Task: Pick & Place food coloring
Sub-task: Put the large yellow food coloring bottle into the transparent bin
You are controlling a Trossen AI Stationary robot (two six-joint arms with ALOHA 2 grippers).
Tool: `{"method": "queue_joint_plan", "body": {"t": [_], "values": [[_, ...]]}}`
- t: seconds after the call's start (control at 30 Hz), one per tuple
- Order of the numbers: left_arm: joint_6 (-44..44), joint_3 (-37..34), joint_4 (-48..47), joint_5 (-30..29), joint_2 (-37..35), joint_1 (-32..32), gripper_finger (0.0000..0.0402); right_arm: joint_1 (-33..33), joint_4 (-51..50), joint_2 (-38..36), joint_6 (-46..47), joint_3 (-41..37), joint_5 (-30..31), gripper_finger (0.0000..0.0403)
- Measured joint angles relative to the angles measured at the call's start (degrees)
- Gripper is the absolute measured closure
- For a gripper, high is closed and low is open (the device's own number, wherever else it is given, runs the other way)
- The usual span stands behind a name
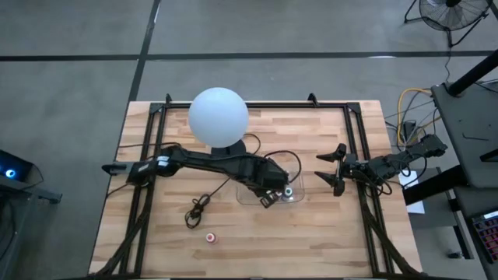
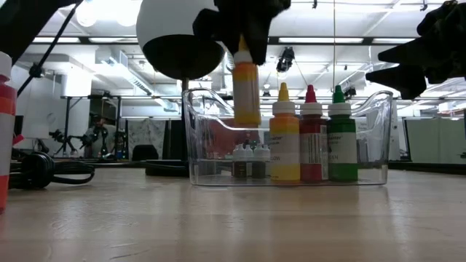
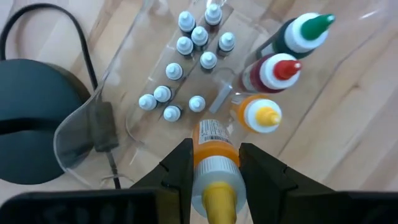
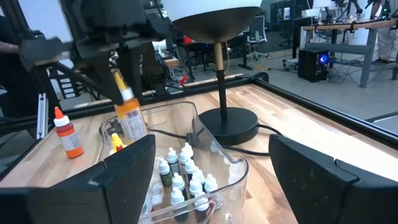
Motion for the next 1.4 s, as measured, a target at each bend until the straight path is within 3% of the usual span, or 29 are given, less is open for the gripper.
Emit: {"method": "queue_joint_plan", "body": {"t": [0.47, 1.4], "values": [[-1.4, -0.3, 0.3, 0.0, 3.0, -0.1, 0.0315, 0.0, 0.0, 0.0, 0.0, 0.0, 0.0, 0.0100], [-1.5, -9.4, 9.9, 1.6, 3.0, -1.7, 0.0315, 0.1, 0.0, 0.0, 0.0, 0.0, 0.0, 0.0102]]}}
